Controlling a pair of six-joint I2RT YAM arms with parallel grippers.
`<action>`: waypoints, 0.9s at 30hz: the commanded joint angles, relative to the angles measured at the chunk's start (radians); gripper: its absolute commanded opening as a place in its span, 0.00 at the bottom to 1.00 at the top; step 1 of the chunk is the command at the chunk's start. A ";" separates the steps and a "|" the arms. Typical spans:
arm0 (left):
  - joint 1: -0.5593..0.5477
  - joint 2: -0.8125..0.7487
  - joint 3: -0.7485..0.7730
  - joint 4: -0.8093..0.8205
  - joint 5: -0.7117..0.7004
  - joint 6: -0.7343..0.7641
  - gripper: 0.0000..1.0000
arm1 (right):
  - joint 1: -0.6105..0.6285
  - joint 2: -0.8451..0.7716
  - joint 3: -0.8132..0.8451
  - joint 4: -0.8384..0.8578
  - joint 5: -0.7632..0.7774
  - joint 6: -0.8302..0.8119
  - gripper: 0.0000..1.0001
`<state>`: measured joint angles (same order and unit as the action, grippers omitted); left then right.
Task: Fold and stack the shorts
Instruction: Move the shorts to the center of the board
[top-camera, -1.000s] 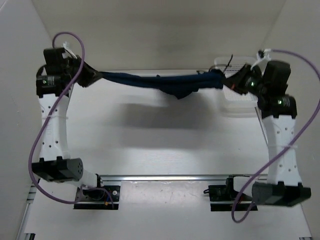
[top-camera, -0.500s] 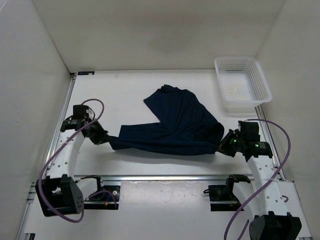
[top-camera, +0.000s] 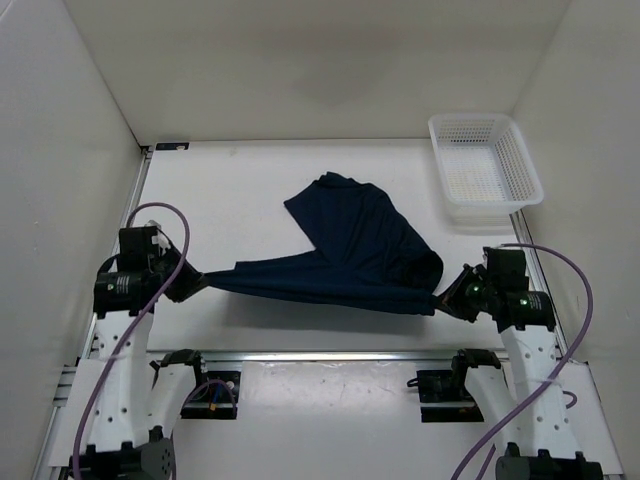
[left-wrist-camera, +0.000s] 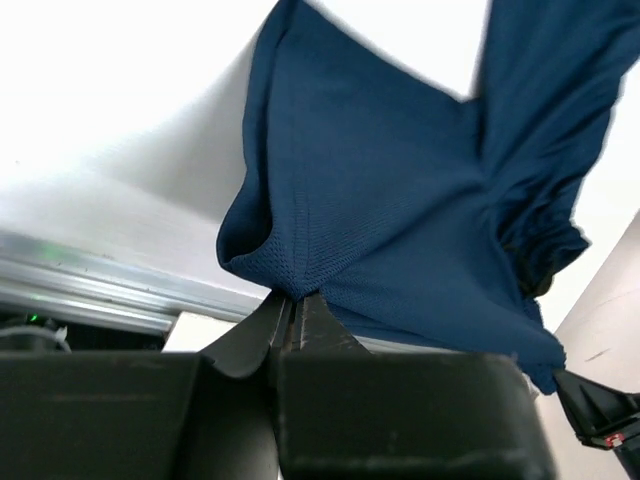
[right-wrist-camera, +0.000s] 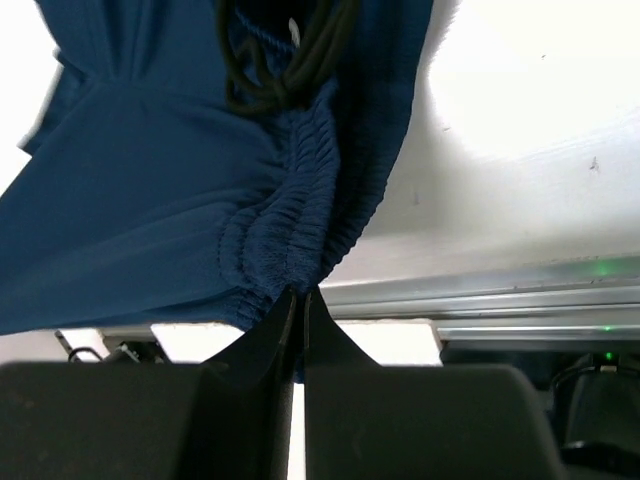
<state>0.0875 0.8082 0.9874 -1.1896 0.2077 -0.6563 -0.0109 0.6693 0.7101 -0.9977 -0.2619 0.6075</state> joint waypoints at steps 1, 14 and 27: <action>-0.009 -0.061 0.117 -0.161 -0.175 -0.022 0.10 | -0.003 -0.045 0.063 -0.099 0.052 -0.015 0.00; -0.034 0.126 0.291 -0.015 -0.084 0.056 0.10 | -0.003 -0.146 0.097 -0.277 0.232 0.070 0.00; -0.285 1.007 0.992 0.019 -0.220 0.115 0.10 | -0.003 0.223 0.163 0.004 0.392 0.164 0.00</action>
<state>-0.1776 1.6539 1.8484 -1.2259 0.1368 -0.5816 -0.0097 0.7918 0.8219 -1.0813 -0.0795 0.7822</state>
